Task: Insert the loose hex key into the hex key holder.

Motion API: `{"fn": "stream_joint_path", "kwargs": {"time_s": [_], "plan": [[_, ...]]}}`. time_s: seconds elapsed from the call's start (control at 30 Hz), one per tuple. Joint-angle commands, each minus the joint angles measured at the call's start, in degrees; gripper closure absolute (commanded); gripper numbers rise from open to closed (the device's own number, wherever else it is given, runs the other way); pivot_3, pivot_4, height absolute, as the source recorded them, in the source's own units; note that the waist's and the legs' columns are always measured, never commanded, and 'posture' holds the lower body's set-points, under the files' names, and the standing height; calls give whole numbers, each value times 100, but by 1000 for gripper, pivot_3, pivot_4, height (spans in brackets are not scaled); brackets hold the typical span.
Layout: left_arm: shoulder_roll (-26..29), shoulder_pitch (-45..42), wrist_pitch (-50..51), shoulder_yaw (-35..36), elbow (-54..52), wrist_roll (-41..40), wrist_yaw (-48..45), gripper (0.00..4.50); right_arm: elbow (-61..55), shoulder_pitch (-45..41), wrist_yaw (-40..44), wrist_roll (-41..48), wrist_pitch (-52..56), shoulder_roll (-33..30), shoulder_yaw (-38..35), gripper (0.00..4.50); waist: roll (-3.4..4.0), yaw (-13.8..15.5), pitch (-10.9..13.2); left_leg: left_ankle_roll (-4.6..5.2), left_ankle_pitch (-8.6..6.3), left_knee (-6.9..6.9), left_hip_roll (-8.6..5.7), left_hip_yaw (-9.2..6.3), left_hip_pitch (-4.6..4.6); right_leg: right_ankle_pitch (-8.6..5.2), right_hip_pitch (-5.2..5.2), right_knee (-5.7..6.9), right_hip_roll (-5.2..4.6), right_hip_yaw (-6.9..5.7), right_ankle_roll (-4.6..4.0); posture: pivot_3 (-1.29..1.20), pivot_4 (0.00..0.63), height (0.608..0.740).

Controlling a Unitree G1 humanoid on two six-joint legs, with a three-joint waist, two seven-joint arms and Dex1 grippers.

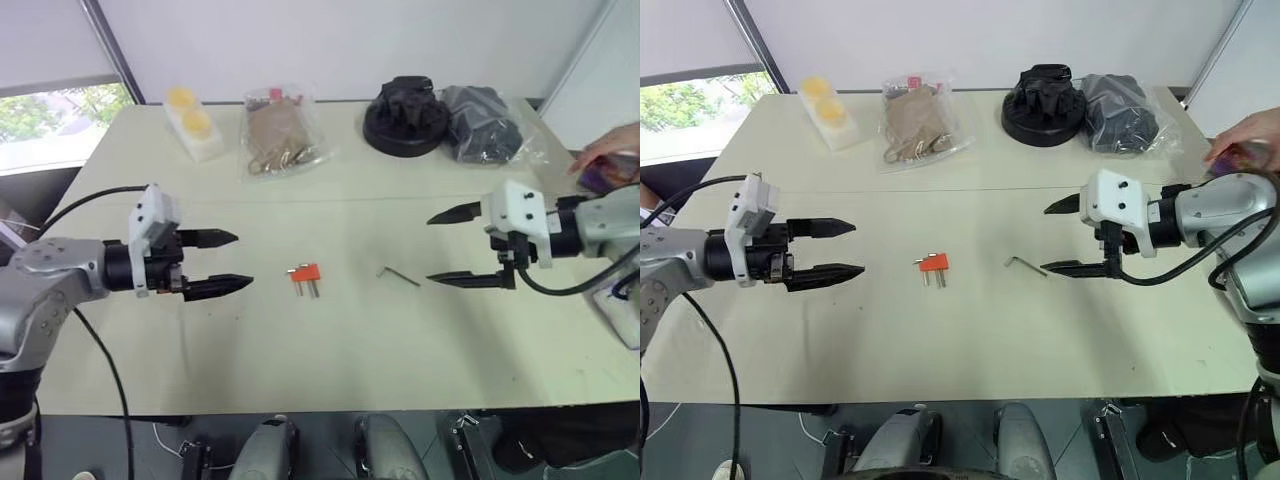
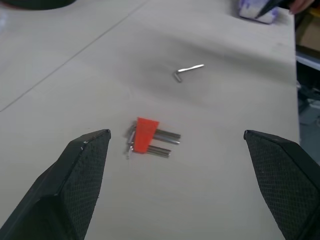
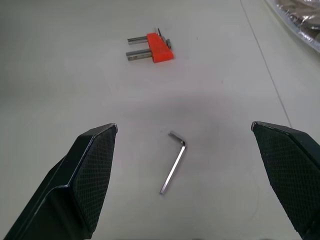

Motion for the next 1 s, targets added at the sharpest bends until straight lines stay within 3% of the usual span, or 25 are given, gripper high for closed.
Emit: {"fn": "stream_joint_path", "kwargs": {"time_s": [0.03, 0.87, 1.0], "plan": [[33, -105, -218, 66, -21, 37, -86, 37, -232, -42, -47, 56, 43, 30, -42, 0, 0, 3, 0, 0, 0, 0, 0, 0, -3, 0, -3, 0, 0, 0, 0, 0, 150, 740], [-178, -227, 95, 188, -11, -157, 391, 37, -202, -170, -231, -86, -66, 302, 141, 0, -1, 1, 1, -1, 1, 2, 0, 1, -5, 0, -10, 2, 0, 1, 0, 0, 150, 740], [-213, -129, -14, 209, 3, -40, 519, 37, -100, -228, -403, -174, -139, 579, 263, 0, -2, -5, 1, -2, 1, 2, 0, 1, -5, 0, -10, 2, 0, 2, 0, 0, 150, 740]]}}
